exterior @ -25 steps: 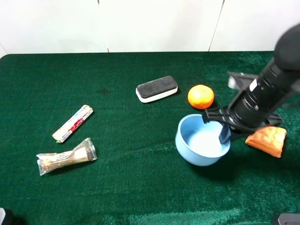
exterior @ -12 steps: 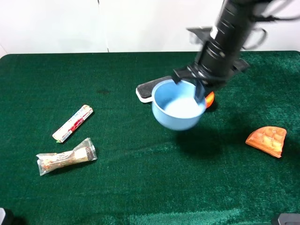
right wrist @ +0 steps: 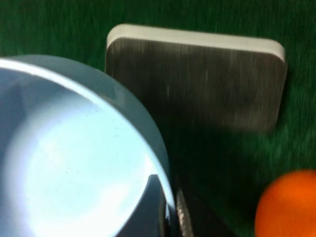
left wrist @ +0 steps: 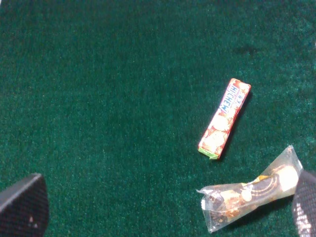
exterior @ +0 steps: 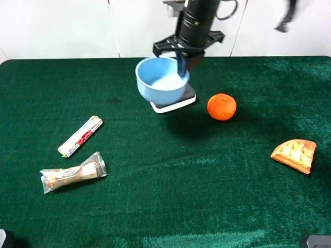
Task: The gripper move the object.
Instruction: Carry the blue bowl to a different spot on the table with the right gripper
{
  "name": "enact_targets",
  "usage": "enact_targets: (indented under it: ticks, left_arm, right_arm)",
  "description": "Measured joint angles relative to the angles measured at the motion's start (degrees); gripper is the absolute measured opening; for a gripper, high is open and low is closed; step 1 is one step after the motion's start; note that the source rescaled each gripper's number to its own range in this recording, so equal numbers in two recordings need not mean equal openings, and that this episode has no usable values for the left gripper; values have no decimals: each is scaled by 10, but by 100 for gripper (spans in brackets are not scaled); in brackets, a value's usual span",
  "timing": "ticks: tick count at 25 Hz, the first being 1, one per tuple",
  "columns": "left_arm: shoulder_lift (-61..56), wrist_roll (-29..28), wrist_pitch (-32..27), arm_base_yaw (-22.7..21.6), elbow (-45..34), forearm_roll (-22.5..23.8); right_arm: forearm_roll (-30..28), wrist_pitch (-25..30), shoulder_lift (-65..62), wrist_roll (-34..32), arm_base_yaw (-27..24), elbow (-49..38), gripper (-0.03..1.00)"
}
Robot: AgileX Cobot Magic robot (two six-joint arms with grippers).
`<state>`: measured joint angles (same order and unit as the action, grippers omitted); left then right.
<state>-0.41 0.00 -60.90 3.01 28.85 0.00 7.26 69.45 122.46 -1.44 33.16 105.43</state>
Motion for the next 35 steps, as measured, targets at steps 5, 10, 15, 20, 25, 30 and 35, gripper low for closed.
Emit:
enact_targets:
  ticks: [5, 10, 15, 20, 25, 30, 35]
  left_arm:
    - [0, 0, 0, 0, 0, 0]
    - [0, 0, 0, 0, 0, 0]
    - [0, 0, 0, 0, 0, 0]
    - [0, 0, 0, 0, 0, 0]
    - [0, 0, 0, 0, 0, 0]
    - [0, 0, 0, 0, 0, 0]
    - [0, 0, 0, 0, 0, 0]
  right_arm:
    - [-1, 2, 90, 14, 0, 131, 0]
    - [-6, 4, 168, 14, 10, 235, 0]
    - [-7, 5, 230, 28, 34, 318, 0]
    - [-10, 6, 257, 29, 62, 358, 0]
    - [-23, 4, 260, 30, 83, 359, 0]
    - [-30, 1, 275, 33, 95, 359, 0]
    - [-28, -4, 288, 33, 100, 359, 0]
